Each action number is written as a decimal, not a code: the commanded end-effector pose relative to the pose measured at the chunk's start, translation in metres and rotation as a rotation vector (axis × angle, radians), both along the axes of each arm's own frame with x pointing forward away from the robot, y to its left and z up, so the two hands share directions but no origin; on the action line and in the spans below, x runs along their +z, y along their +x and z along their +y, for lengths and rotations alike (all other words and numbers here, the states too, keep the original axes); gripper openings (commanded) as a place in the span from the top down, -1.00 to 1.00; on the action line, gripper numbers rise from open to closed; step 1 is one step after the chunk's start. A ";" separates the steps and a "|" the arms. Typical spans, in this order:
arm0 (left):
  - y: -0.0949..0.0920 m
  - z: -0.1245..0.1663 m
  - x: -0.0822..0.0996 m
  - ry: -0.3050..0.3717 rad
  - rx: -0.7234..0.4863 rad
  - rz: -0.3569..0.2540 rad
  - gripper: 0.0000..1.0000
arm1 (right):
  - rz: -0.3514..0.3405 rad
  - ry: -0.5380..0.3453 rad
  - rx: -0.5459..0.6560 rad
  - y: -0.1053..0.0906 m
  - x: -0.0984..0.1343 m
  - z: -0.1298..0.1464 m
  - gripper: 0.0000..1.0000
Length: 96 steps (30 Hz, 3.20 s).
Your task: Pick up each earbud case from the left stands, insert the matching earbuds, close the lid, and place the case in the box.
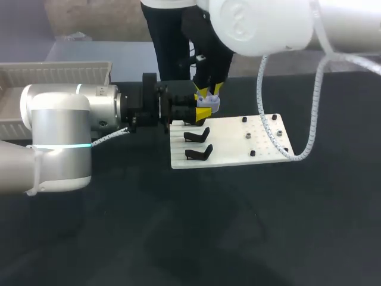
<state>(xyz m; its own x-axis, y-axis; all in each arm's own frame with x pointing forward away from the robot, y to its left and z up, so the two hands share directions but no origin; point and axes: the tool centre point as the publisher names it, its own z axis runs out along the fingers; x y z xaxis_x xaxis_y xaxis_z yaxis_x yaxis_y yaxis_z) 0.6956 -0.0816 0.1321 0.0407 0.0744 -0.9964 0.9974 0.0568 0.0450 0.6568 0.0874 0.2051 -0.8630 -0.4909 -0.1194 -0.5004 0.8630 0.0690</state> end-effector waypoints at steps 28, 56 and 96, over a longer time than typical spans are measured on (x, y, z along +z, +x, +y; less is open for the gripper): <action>-0.001 -0.001 0.000 -0.001 0.006 -0.002 1.00 | 0.049 -0.024 0.011 0.023 -0.022 0.003 1.00; -0.001 -0.001 0.000 -0.001 0.006 -0.002 1.00 | 0.065 -0.041 0.024 0.027 -0.030 0.005 1.00; -0.001 -0.001 0.000 -0.001 0.006 -0.002 1.00 | 0.063 -0.081 0.056 0.026 -0.038 0.000 1.00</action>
